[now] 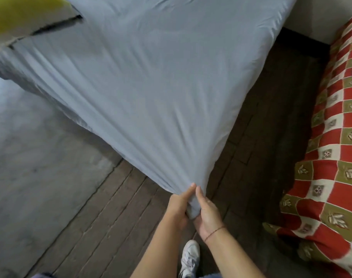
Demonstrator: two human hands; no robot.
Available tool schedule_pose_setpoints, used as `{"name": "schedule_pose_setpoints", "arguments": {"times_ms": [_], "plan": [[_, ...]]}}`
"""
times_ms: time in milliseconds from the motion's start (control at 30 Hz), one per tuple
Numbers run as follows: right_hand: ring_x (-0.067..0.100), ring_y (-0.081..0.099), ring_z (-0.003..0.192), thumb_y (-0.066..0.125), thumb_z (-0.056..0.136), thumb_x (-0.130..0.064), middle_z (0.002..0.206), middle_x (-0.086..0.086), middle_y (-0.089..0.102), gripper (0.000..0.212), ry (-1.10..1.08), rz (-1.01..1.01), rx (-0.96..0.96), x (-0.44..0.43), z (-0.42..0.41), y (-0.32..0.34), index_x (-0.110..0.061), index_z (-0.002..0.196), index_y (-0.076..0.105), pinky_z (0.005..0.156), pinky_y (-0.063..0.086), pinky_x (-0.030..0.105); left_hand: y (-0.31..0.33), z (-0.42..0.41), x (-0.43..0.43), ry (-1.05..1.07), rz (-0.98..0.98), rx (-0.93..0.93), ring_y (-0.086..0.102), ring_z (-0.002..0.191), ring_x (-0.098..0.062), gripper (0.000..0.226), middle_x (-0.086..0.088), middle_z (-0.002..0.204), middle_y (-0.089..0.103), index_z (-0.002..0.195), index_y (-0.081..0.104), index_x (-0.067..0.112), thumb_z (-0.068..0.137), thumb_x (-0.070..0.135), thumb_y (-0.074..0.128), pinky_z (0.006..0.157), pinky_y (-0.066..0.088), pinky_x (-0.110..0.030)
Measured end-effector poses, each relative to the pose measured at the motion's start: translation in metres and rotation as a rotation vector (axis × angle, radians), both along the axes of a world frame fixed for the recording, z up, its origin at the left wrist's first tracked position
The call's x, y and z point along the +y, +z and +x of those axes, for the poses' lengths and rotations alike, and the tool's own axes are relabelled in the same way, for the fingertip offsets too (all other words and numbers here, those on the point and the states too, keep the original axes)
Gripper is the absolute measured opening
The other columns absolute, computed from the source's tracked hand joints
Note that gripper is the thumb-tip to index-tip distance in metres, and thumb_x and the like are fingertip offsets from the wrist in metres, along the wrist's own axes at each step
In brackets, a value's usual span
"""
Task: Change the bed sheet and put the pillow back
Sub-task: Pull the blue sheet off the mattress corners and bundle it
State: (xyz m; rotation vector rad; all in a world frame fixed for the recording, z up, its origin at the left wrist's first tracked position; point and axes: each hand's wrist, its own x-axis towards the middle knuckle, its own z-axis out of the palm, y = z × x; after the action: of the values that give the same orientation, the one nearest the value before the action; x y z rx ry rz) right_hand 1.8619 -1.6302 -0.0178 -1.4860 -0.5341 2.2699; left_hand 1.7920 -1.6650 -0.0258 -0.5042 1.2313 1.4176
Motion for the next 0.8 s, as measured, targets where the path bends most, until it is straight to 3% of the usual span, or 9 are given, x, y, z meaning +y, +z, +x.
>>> {"name": "schedule_pose_setpoints", "arguments": {"times_ms": [100,167,300,500,633,667,700,767,800], "plan": [[0.029,0.061,0.116,0.047,0.087,-0.051,0.122,0.017,0.065,0.062,0.106,-0.024,0.019,0.013,0.019,0.0,-0.006,0.126,0.06,0.1,0.046,0.039,-0.001,0.003,-0.003,0.043,0.047,0.051,0.067,0.104,-0.029,0.052,-0.014,0.112,0.071,0.122,0.059,-0.002,0.079,0.021,0.077,0.085,0.053,-0.038],[0.031,0.06,0.117,0.037,0.092,-0.059,0.119,0.017,0.067,0.067,0.164,-0.031,-0.085,0.027,0.026,-0.005,-0.005,0.123,0.063,0.1,0.044,0.04,0.0,0.002,-0.007,0.028,0.068,0.08,0.064,0.111,-0.03,0.067,-0.014,0.119,0.068,0.128,0.055,-0.002,0.075,0.03,0.079,0.094,0.051,-0.042],[0.035,0.059,0.116,0.035,0.091,-0.067,0.122,0.021,0.064,0.077,0.172,-0.109,-0.109,0.054,0.017,-0.016,-0.003,0.126,0.058,0.104,0.043,0.048,-0.001,0.007,-0.009,0.03,0.082,0.079,0.063,0.113,-0.031,0.063,-0.015,0.119,0.068,0.127,0.055,-0.003,0.075,0.027,0.072,0.106,0.043,-0.049],[0.035,0.058,0.107,0.033,0.091,-0.067,0.125,0.021,0.06,0.076,0.045,-0.27,0.032,0.084,-0.008,-0.018,-0.006,0.132,0.052,0.084,0.048,0.045,-0.01,0.009,-0.014,0.026,0.1,0.091,0.064,0.112,-0.028,0.062,-0.013,0.118,0.069,0.128,0.055,-0.003,0.077,0.029,0.07,0.103,0.046,-0.044],[0.037,0.069,0.078,0.038,0.095,-0.058,0.083,0.021,0.073,0.06,-0.003,-0.328,0.083,0.1,-0.008,-0.026,-0.004,0.111,0.059,0.052,0.058,0.039,-0.014,0.011,-0.015,0.036,0.148,0.08,0.07,0.101,-0.024,0.047,-0.013,0.115,0.07,0.125,0.056,-0.002,0.086,0.024,0.061,0.075,0.057,-0.031],[0.037,0.067,0.086,0.042,0.094,-0.058,0.085,0.021,0.073,0.059,0.034,-0.318,0.078,0.104,-0.01,-0.024,-0.005,0.111,0.06,0.056,0.059,0.042,-0.014,0.011,-0.015,0.059,0.151,0.082,0.071,0.096,-0.023,0.041,-0.013,0.112,0.071,0.124,0.057,-0.002,0.09,0.021,0.058,0.069,0.057,-0.029],[0.038,0.063,0.099,0.046,0.091,-0.061,0.097,0.022,0.072,0.061,0.072,-0.314,0.087,0.108,-0.012,-0.025,-0.007,0.116,0.06,0.071,0.059,0.046,-0.013,0.012,-0.015,0.087,0.145,0.09,0.072,0.092,-0.023,0.037,-0.013,0.109,0.072,0.123,0.057,-0.002,0.093,0.019,0.056,0.065,0.057,-0.028],[0.04,0.055,0.116,0.05,0.086,-0.066,0.121,0.022,0.064,0.07,0.126,-0.323,0.091,0.111,-0.008,-0.023,-0.008,0.125,0.057,0.097,0.046,0.053,-0.012,0.014,-0.013,0.163,0.097,0.115,0.072,0.09,-0.025,0.036,-0.015,0.109,0.072,0.123,0.057,-0.003,0.095,0.018,0.055,0.067,0.057,-0.031],[0.04,0.054,0.118,0.049,0.085,-0.067,0.127,0.022,0.06,0.073,0.147,-0.308,0.092,0.113,-0.003,-0.024,-0.008,0.127,0.055,0.101,0.042,0.054,-0.015,0.016,-0.012,0.203,0.069,0.132,0.071,0.091,-0.026,0.038,-0.017,0.112,0.07,0.124,0.057,-0.004,0.094,0.019,0.056,0.07,0.057,-0.033]]}}
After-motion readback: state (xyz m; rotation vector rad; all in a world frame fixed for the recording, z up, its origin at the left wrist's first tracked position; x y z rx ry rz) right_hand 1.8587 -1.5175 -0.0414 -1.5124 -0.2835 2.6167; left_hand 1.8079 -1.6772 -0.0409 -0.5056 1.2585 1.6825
